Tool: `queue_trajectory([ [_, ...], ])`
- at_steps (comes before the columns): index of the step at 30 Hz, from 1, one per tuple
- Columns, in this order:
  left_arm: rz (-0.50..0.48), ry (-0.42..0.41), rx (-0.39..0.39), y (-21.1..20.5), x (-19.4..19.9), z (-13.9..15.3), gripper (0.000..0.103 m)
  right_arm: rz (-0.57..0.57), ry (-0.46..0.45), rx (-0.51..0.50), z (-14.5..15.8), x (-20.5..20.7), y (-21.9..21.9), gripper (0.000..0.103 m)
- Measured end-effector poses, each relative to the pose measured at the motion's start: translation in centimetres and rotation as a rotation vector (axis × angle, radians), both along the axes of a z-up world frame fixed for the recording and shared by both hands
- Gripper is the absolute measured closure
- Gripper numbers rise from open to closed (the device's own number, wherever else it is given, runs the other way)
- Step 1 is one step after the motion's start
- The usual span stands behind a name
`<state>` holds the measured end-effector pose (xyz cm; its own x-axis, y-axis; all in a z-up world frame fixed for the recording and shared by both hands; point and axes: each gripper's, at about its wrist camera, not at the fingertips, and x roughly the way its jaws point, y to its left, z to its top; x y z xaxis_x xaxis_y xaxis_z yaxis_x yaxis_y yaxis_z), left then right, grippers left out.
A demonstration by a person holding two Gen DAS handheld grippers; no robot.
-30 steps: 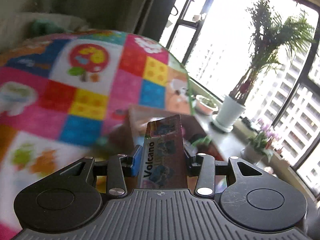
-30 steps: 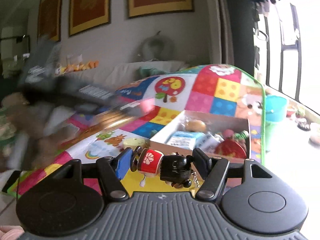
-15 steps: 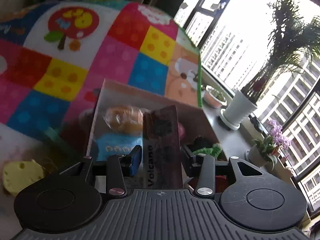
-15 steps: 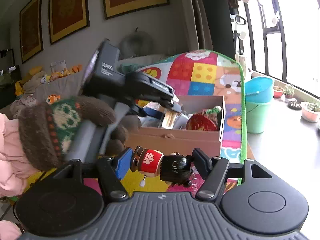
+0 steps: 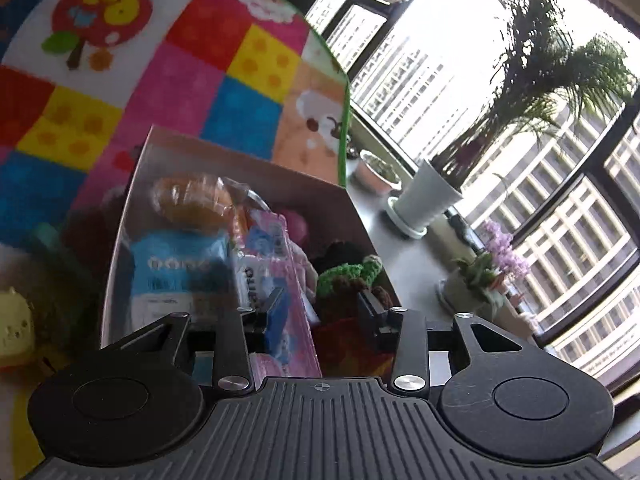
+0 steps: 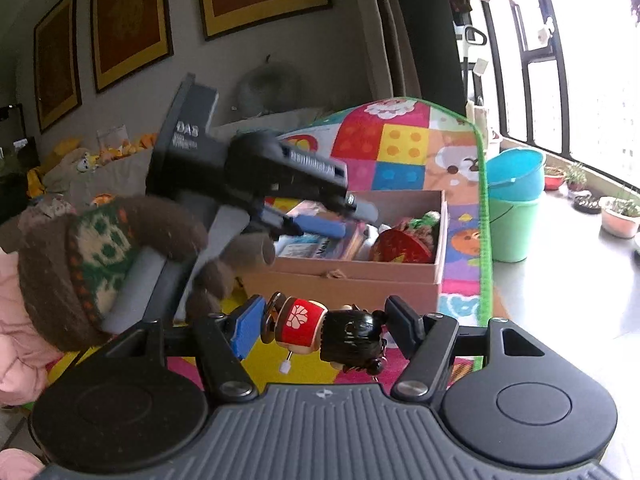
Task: Organize objects
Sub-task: 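Drop the packet into the box with the left gripper while the right carries the keychain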
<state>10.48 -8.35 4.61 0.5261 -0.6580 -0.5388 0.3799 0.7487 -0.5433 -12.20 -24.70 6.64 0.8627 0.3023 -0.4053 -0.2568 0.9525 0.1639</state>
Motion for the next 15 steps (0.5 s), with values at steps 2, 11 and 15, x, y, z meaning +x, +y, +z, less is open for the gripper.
queue_trajectory([
  [2,0.021,-0.015,-0.046,1.5,-0.7,0.6,0.061,-0.015,-0.007,-0.016,0.5,0.0,-0.3,0.037],
  [11,0.128,-0.181,-0.018,12.2,-8.1,2.2,0.061,-0.028,-0.145,-0.007,10.9,7.0,-1.1,0.037],
  [15,0.183,-0.14,0.012,16.7,-9.6,1.0,0.061,-0.095,-0.117,-0.038,14.2,14.2,0.1,0.031],
])
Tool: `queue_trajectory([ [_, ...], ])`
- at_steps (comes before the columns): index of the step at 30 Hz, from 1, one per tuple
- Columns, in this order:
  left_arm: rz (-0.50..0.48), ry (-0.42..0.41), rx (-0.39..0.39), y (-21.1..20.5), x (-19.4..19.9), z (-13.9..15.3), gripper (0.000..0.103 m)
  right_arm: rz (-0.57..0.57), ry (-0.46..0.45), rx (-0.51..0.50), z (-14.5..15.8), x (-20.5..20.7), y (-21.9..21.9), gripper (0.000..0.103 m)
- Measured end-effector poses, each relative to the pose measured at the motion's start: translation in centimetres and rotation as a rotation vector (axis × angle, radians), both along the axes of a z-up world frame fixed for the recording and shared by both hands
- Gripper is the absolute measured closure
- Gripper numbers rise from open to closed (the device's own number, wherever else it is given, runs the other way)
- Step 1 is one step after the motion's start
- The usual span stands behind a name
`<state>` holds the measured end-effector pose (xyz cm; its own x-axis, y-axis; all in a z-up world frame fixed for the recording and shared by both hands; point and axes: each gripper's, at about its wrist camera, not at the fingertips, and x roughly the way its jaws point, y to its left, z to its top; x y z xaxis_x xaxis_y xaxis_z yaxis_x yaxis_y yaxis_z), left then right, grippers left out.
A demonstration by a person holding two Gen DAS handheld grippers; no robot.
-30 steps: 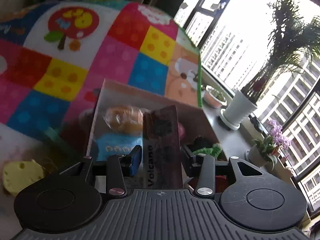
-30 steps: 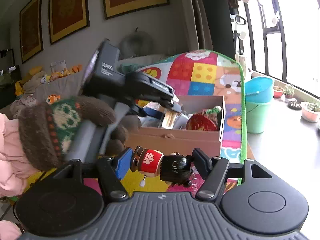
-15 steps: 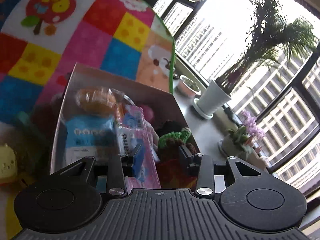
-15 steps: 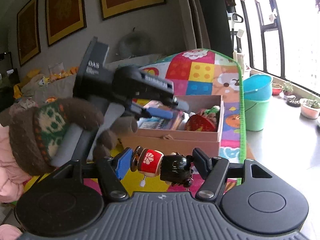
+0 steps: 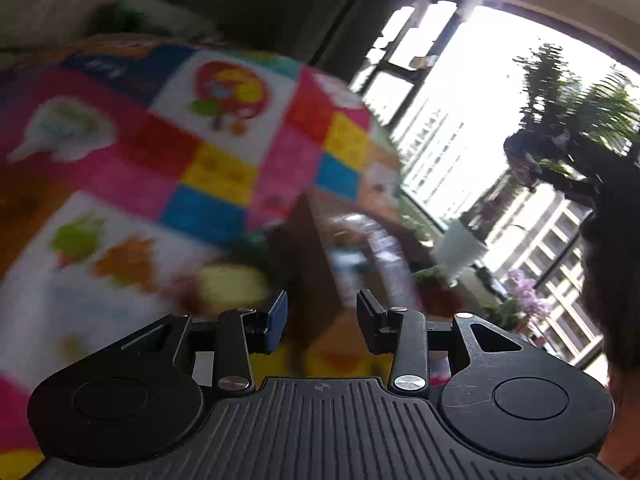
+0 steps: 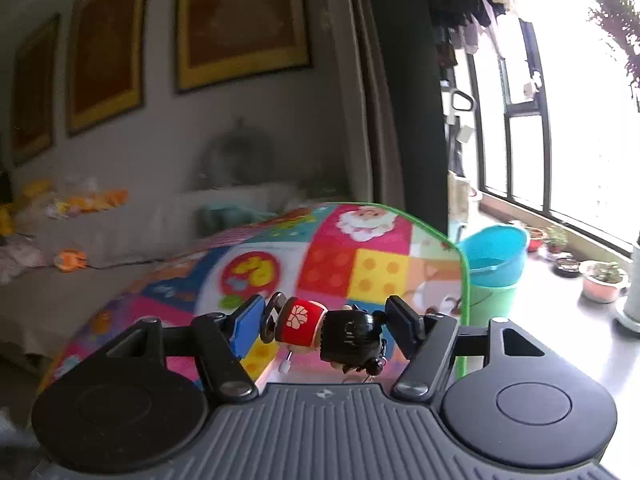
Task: Organize objects
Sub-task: 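Drop the packet into the box with the left gripper while the right carries the keychain, then release the keychain figure into the box with the right gripper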
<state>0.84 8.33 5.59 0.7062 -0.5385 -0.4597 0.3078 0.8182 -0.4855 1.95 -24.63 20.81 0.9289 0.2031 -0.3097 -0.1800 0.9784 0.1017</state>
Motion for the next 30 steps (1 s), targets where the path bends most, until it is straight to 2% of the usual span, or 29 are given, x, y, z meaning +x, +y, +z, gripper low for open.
queue_trajectory([
  [2,0.042,0.037,0.005,1.5,0.3,-1.1,0.061,-0.047,0.051,-0.007,0.0,2.7,0.3,0.029],
  [4,0.075,0.069,-0.003,3.6,0.4,-2.3,0.061,-0.067,0.081,0.018,-0.5,3.4,0.2,0.029],
  [7,0.118,0.123,-0.023,5.5,0.5,-3.5,0.061,-0.059,0.079,0.068,-1.4,2.2,-0.2,0.026],
  [10,0.122,0.137,-0.039,5.7,1.1,-4.2,0.061,-0.053,0.083,0.043,-3.0,0.4,0.2,0.025],
  [14,0.068,0.119,-0.026,4.1,2.0,-3.4,0.061,0.017,0.094,-0.082,-6.9,-3.3,2.6,0.022],
  [18,0.011,0.065,0.037,1.3,4.7,-1.2,0.061,0.14,0.162,-0.127,-12.4,-7.1,5.6,0.022],
  [21,-0.011,0.043,0.077,-1.2,8.1,0.2,0.061,0.193,0.214,-0.111,-16.2,-8.7,7.7,0.022],
  [24,-0.005,0.049,0.11,-3.7,12.4,0.7,0.061,0.195,0.238,-0.07,-18.3,-9.3,8.8,0.022],
  [27,0.028,0.087,0.202,-6.0,16.6,-0.4,0.061,0.175,0.226,-0.046,-18.9,-9.7,8.8,0.022],
  [30,0.045,0.167,0.25,-7.1,19.1,-2.6,0.062,0.152,0.216,0.017,-18.8,-9.6,7.7,0.019],
])
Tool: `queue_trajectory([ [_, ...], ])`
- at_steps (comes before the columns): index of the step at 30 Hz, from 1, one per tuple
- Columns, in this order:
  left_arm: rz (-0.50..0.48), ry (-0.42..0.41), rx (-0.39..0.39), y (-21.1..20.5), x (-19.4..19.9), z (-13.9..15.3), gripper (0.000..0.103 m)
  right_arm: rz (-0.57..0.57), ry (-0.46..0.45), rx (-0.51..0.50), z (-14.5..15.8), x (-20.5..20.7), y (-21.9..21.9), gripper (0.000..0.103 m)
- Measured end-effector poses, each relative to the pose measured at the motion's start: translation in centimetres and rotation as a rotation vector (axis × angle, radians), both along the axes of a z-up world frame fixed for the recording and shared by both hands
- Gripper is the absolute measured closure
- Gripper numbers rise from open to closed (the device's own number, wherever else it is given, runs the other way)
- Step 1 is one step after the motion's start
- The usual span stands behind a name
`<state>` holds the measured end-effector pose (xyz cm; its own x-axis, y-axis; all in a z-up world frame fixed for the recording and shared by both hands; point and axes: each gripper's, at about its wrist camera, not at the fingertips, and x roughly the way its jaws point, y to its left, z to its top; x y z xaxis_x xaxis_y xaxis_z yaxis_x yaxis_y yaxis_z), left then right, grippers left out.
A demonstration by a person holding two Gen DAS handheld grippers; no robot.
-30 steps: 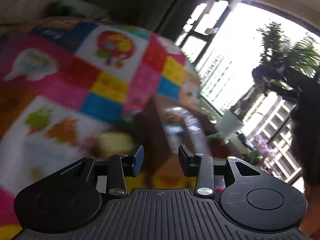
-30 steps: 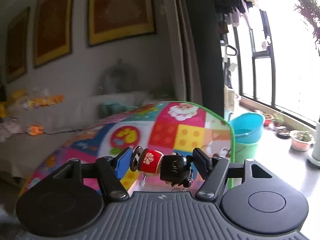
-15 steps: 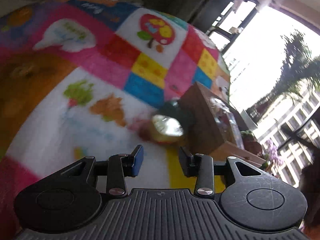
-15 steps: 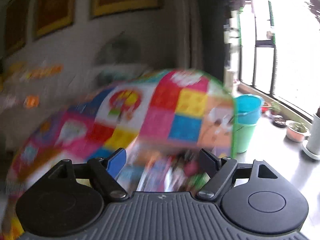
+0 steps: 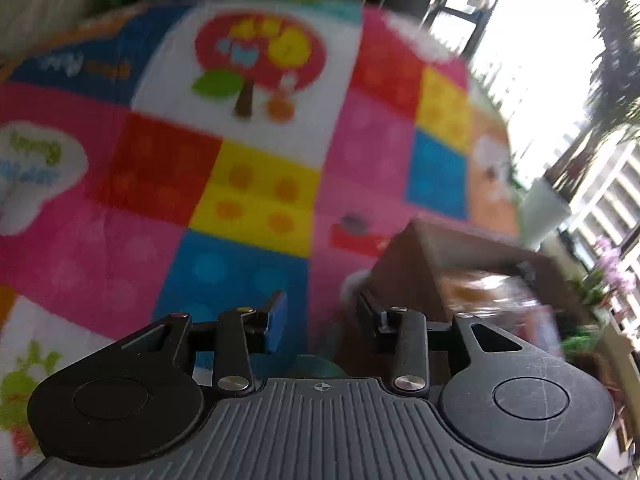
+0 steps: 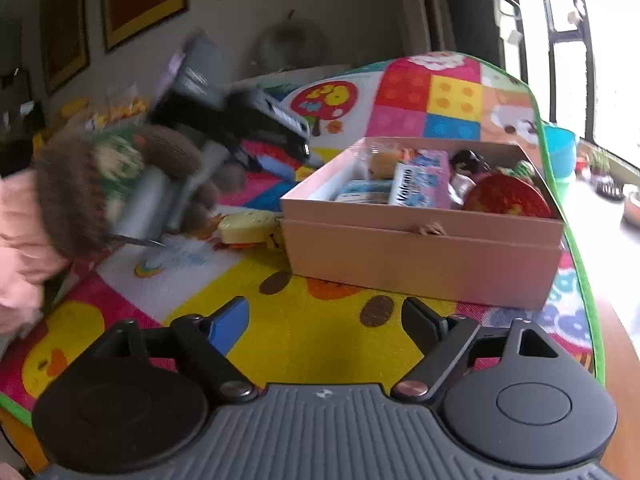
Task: Organize objects
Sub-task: 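Release the keychain figure into the box with the right gripper, then move the left gripper to the yellow-green square toy and grasp it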
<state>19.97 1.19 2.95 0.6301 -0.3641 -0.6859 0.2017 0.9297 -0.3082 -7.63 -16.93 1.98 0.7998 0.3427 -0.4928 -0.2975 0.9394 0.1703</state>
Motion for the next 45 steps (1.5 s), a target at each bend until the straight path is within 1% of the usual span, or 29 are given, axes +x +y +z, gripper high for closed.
queue_trajectory([
  [1,-0.01,0.03,-0.001,-0.1,0.3,-0.6,0.063,-0.009,0.005,0.018,0.0,0.0,-0.3,0.019],
  [3,-0.035,0.007,0.021,0.0,-0.6,-0.9,0.066,-0.03,0.011,0.048,0.0,0.2,-0.8,0.019],
  [5,-0.089,0.0,0.054,0.2,-2.2,-0.6,0.065,-0.035,0.017,0.071,0.1,0.4,-1.3,0.019],
  [7,-0.119,0.018,0.03,1.1,-4.0,-0.5,0.065,-0.039,0.008,0.088,0.1,0.4,-1.6,0.016],
  [10,-0.166,0.025,0.001,2.4,-7.6,-0.8,0.065,-0.043,0.007,0.101,0.1,0.5,-1.8,0.015],
  [13,-0.219,0.024,-0.008,3.0,-11.3,-0.8,0.065,-0.054,0.0,0.11,0.1,0.5,-2.0,0.015],
  [16,-0.274,0.049,-0.062,3.8,-14.3,-0.7,0.065,-0.054,-0.001,0.107,0.0,0.5,-2.0,0.015],
  [18,-0.251,0.024,-0.106,4.8,-16.1,-0.2,0.065,-0.051,-0.002,0.102,0.1,0.5,-1.9,0.014],
  [20,-0.211,-0.044,-0.116,6.1,-18.1,0.8,0.065,-0.052,-0.004,0.099,0.0,0.5,-1.8,0.013],
  [22,-0.182,-0.111,-0.084,7.1,-19.8,1.8,0.066,-0.052,-0.003,0.098,0.0,0.5,-1.9,0.013],
  [23,-0.188,-0.13,-0.064,7.4,-20.5,2.1,0.066,-0.052,0.0,0.098,0.0,0.6,-1.8,0.013],
  [26,-0.269,-0.132,0.012,7.2,-22.0,2.3,0.066,-0.05,0.005,0.094,0.0,0.6,-1.8,0.012],
  [28,-0.315,-0.137,0.097,6.5,-23.2,2.2,0.066,-0.05,0.005,0.09,0.0,0.6,-1.7,0.011],
  [30,-0.363,-0.15,0.157,5.7,-24.2,2.0,0.066,-0.05,0.007,0.088,0.0,0.6,-1.6,0.009],
  [31,-0.389,-0.154,0.164,5.4,-24.8,1.7,0.066,-0.048,0.012,0.086,-0.1,0.7,-1.6,0.007],
  [34,-0.423,-0.151,0.14,4.6,-25.4,1.2,0.065,-0.028,0.065,0.035,-0.2,1.5,-0.4,0.007],
  [35,-0.421,-0.147,0.135,4.5,-25.5,1.0,0.065,0.0,0.072,0.024,-0.1,1.7,0.3,0.008],
  [37,-0.4,-0.134,0.137,4.5,-25.2,0.6,0.065,0.052,0.076,-0.01,0.1,2.2,1.8,0.019],
  [38,-0.387,-0.127,0.139,4.6,-25.1,0.4,0.065,0.077,0.083,-0.036,0.2,2.5,2.8,0.022],
  [40,-0.356,-0.108,0.143,5.0,-24.8,0.1,0.065,0.12,0.09,-0.086,0.2,3.1,4.4,0.038],
  [42,-0.319,-0.096,0.145,5.6,-24.4,-0.2,0.065,0.14,0.093,-0.143,0.1,3.4,5.5,0.047],
  [45,-0.249,-0.088,0.127,6.7,-23.8,-0.3,0.065,0.112,0.072,-0.197,0.2,3.1,4.8,0.047],
])
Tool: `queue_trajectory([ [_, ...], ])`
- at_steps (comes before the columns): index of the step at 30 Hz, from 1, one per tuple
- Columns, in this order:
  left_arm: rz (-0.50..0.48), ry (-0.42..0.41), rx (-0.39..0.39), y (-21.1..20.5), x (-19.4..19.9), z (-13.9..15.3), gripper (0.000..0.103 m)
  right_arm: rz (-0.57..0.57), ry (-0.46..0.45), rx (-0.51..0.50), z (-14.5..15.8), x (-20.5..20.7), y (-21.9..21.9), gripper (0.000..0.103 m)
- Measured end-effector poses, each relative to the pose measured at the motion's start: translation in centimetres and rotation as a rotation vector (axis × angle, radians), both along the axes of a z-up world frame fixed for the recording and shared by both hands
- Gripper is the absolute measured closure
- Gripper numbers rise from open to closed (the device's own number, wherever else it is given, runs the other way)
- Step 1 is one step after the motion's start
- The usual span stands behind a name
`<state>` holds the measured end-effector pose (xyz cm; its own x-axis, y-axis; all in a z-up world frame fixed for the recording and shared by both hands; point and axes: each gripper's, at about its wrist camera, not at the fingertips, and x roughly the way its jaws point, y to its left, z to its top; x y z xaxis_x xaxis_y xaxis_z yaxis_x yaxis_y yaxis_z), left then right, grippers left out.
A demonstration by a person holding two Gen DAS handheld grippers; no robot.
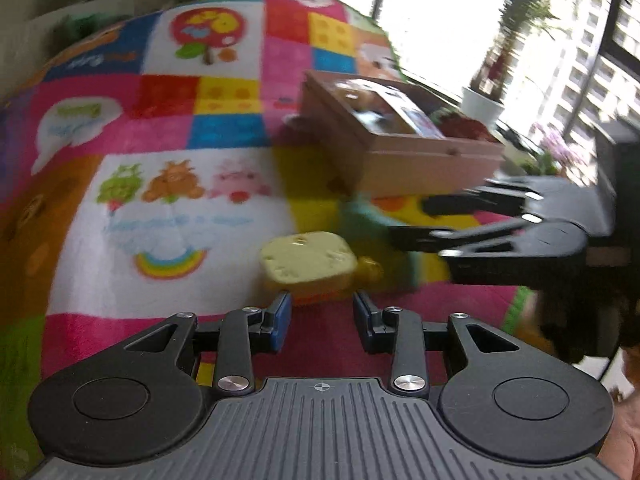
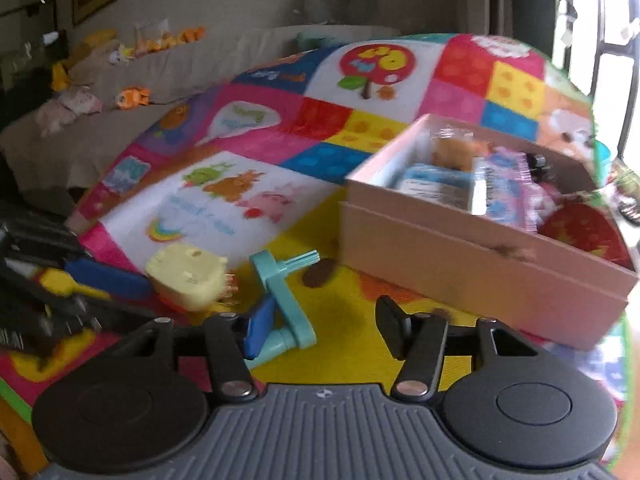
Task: Organize objects
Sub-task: 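Move the left gripper to the yellow-green square toy and grasp it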
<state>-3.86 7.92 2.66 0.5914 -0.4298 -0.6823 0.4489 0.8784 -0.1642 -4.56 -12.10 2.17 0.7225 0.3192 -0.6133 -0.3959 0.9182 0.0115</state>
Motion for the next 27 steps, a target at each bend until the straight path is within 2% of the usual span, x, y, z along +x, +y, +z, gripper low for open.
queue_trajectory([
  [3,0.105,0.002,-0.005,1.2,1.0,-0.2,0.065,-0.083,-0.019,-0.03,0.0,-0.6,-2.8,0.047],
  [7,0.215,0.025,-0.016,2.5,2.3,-0.5,0.066,-0.208,0.009,-0.019,-0.3,-1.3,-7.0,0.047],
  [11,0.217,0.058,-0.106,3.3,1.9,0.0,0.066,-0.244,0.013,0.089,-0.8,-2.5,-9.8,0.039],
  [13,0.18,0.098,-0.176,3.3,1.5,0.3,0.066,-0.262,-0.004,0.121,-0.7,-2.7,-10.0,0.027],
  [16,0.146,0.157,-0.271,2.7,1.0,0.2,0.066,-0.281,0.005,0.194,-0.8,-2.6,-10.3,0.026],
  [20,0.226,0.144,-0.253,1.5,2.1,0.2,0.066,-0.29,-0.009,0.217,-0.6,-2.6,-10.1,0.022],
  [24,0.297,0.169,-0.285,0.5,4.4,-0.3,0.065,-0.297,-0.033,0.233,-0.5,-2.9,-10.1,0.017],
  [27,0.304,0.139,-0.243,-0.9,5.9,-0.5,0.063,-0.299,-0.041,0.236,-0.4,-3.0,-10.1,0.014],
])
